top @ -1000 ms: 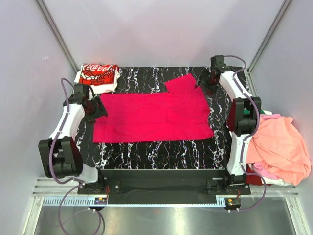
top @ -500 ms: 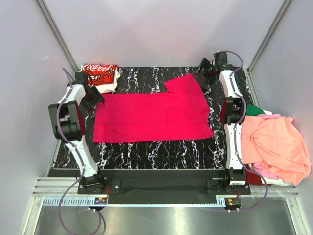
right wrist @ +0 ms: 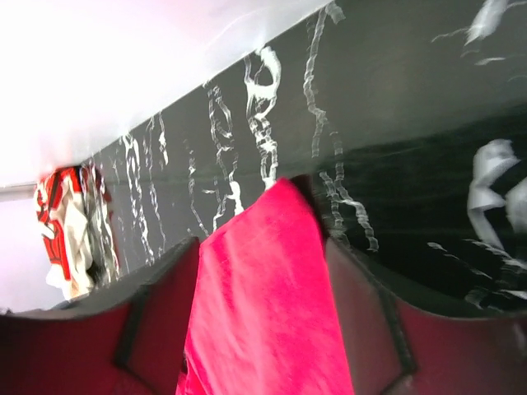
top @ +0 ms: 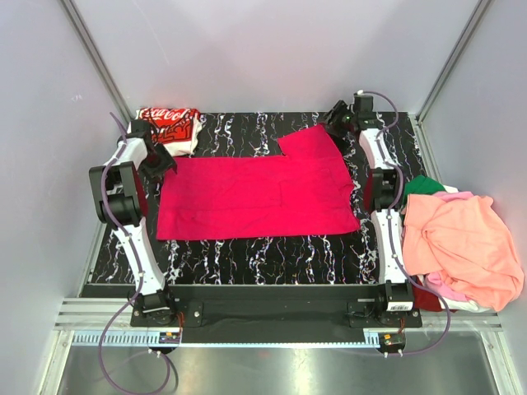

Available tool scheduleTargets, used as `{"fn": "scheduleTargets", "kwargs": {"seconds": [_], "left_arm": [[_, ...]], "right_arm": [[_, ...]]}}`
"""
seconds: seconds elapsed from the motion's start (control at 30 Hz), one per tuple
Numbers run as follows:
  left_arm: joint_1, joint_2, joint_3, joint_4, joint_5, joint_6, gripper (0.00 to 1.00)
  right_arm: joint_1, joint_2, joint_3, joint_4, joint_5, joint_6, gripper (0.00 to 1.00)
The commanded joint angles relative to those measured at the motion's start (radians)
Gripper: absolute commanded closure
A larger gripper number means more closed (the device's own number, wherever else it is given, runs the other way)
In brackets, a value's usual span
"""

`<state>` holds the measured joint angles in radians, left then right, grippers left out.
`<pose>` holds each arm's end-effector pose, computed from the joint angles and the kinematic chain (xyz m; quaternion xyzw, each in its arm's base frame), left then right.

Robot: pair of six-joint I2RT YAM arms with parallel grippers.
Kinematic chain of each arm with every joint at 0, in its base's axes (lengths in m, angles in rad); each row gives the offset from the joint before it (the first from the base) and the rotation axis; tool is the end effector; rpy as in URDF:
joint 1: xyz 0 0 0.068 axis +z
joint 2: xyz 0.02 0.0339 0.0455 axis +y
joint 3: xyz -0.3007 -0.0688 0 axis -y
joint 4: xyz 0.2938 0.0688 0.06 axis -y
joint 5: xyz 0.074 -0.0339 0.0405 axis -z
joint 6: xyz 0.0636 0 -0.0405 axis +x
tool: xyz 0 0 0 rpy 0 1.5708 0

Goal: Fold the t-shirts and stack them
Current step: Fold the tshirt

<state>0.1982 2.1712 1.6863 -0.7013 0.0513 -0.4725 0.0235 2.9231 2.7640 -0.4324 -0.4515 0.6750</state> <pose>0.5197 0.1010 0.1503 -0.3183 0.9282 -0.0511 0.1858 0.7212 0.0447 0.1182 0.1755 0.8486 0.3425 0.3631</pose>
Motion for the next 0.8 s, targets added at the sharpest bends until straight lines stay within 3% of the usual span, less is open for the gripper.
{"fn": "scheduleTargets", "kwargs": {"seconds": [0.0, 0.1, 0.3, 0.4, 0.43, 0.47, 0.77], "left_arm": [[0.007, 0.007, -0.008, 0.046, -0.002, -0.009, 0.36], [0.007, 0.025, 0.009, 0.055, 0.009, -0.008, 0.36], [0.012, 0.059, 0.07, 0.054, 0.024, 0.003, 0.38], [0.021, 0.042, 0.058, 0.074, 0.016, 0.014, 0.39], [0.026, 0.033, 0.055, 0.082, 0.018, 0.02, 0.39], [0.029, 0.035, 0.058, 0.092, 0.018, 0.023, 0.38], [0.03, 0.153, 0.213, 0.08, 0.06, 0.046, 0.41]], "right_arm": [[0.043, 0.018, -0.073, -0.043, 0.01, -0.003, 0.4], [0.043, 0.024, -0.064, -0.055, 0.001, -0.014, 0.56], [0.044, 0.028, -0.057, -0.052, -0.019, -0.023, 0.68], [0.043, 0.027, -0.063, -0.046, -0.027, -0.023, 0.84], [0.041, 0.025, -0.066, -0.04, -0.032, -0.023, 0.96], [0.042, 0.022, -0.069, -0.037, -0.035, -0.025, 1.0], [0.036, -0.011, -0.138, 0.0, -0.042, -0.026, 1.0]]}}
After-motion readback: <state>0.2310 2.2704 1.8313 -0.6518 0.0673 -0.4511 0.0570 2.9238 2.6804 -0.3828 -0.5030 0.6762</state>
